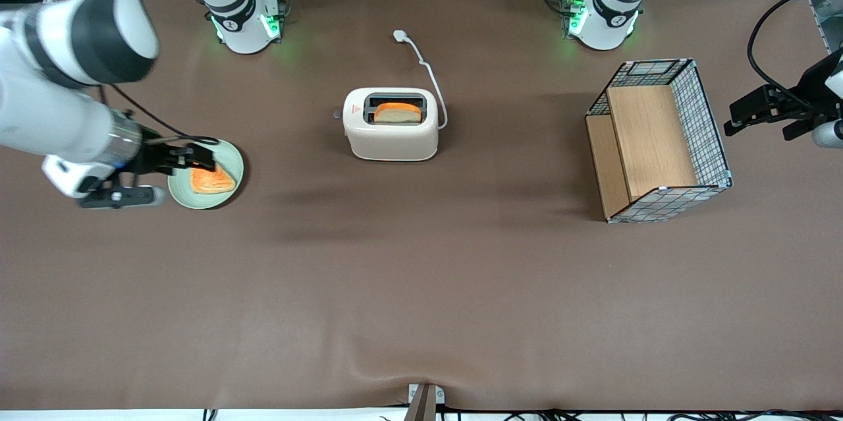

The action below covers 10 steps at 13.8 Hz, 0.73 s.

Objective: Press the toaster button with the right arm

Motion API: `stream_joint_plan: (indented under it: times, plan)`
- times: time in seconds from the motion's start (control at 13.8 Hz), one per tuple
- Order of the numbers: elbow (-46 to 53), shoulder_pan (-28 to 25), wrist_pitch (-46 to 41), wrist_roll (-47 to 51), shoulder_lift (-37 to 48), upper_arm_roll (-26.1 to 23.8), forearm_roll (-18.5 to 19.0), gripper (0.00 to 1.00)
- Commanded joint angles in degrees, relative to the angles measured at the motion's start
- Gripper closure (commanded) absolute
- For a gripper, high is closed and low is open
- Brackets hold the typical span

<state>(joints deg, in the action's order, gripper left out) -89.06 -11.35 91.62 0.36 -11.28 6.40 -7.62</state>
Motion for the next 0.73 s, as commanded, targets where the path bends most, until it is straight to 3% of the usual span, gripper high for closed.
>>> stream_joint_plan:
  times: [0.0,0.15,0.36,0.65]
  plan:
    - [7.67,7.90,-5.92,-3.86,-2.96,-5.51,2.08,0.00]
    - [7.76,8.80,-6.11,-6.24,0.36,-6.31,5.41,0.00]
    - [5.23,10.20,-8.56,-3.71,7.48,-6.23,5.69,0.00]
    - [-5.31,12.14,-2.26,-3.26,16.45,-6.14,5.69,0.00]
